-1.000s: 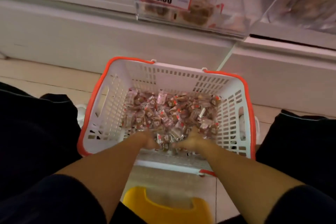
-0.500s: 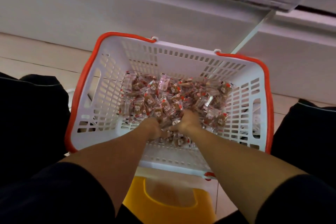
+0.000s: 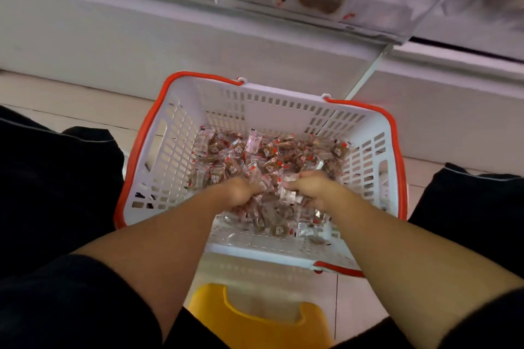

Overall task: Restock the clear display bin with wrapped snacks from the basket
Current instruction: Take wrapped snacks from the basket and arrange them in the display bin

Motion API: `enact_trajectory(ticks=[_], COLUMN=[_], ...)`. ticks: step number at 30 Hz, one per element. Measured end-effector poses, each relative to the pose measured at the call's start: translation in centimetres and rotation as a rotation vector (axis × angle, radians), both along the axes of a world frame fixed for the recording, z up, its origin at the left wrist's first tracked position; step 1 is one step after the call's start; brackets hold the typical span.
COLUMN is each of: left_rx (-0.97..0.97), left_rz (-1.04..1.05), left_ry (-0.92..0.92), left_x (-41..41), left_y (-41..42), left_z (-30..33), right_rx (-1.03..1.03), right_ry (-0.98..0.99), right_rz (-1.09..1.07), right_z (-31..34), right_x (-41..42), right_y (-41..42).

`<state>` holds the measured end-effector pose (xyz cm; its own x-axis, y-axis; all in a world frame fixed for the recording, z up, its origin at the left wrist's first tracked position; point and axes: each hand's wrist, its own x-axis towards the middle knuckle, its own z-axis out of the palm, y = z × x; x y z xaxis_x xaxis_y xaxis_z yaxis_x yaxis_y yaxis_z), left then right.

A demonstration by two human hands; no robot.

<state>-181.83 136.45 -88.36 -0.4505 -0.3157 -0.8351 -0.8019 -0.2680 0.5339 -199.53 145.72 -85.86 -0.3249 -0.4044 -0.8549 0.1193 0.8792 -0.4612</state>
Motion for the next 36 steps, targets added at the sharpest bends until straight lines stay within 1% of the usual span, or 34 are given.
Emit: enact_trajectory(ticks=[2, 4, 6, 8, 10, 13, 16, 18, 22, 26, 28, 31, 33, 34, 36], left_rx=[0.049, 0.046, 0.026, 0.015, 0.023, 0.038, 0.163, 0.262, 0.29, 0.261, 0.231, 0.245, 0.216, 0.195, 0.169], left_rz=[0.131, 0.186, 0.178, 0.11, 0.03, -0.06, -0.123, -0.192, -0.299, -0.309, -0.223, 0.054, 0.182, 0.203, 0.173], left_ry=[0.11, 0.213, 0.314, 0.411, 0.462, 0.523, 0.613, 0.649, 0.647, 0.698, 0.766, 0.881, 0.897, 0.888, 0.869], left_x=[-0.5, -1.4, -2.5, -3.4, -3.9, -3.4, -2.5, -2.3, -2.9, -3.9, -4.5, -5.4, -5.8, -5.9, -6.3], left_y=[-0.9, -1.9, -2.8, -3.7, -4.7, -6.0, -6.6, -6.3, -5.5, -5.2, -5.1, -5.2, -5.3, -5.3, -5.1], left_z=[2.5, 5.5, 9.2, 13.5, 18.4, 25.8, 31.5, 33.8, 35.0, 34.2, 34.0, 34.0, 33.8, 33.7, 33.6], right_rx=[-0.127, -0.277, -0.418, -0.491, -0.544, -0.683, -0.799, -0.842, -0.891, -0.94, -0.976, -0.99, -0.984, -0.986, -0.991], right_ry=[-0.257, -0.392, -0.467, -0.454, -0.379, -0.269, -0.239, -0.205, -0.115, -0.063, 0.014, 0.11, 0.185, 0.205, 0.207], right_rz=[-0.159, -0.21, -0.184, -0.062, 0.049, 0.129, 0.246, 0.306, 0.322, 0.285, 0.293, 0.279, 0.3, 0.316, 0.328], right_z=[3.5, 7.4, 11.6, 15.7, 19.8, 25.8, 30.9, 33.2, 34.5, 34.5, 35.0, 35.7, 36.1, 36.3, 36.4], right_x=[-1.2, -2.2, -3.0, -3.4, -3.3, -3.0, -2.7, -2.7, -3.4, -4.5, -4.9, -5.7, -6.1, -6.2, -6.2], right_y=[-0.6, -1.4, -1.7, -1.8, -1.8, -1.9, -1.9, -1.8, -2.0, -2.6, -2.9, -2.9, -2.6, -2.4, -2.1])
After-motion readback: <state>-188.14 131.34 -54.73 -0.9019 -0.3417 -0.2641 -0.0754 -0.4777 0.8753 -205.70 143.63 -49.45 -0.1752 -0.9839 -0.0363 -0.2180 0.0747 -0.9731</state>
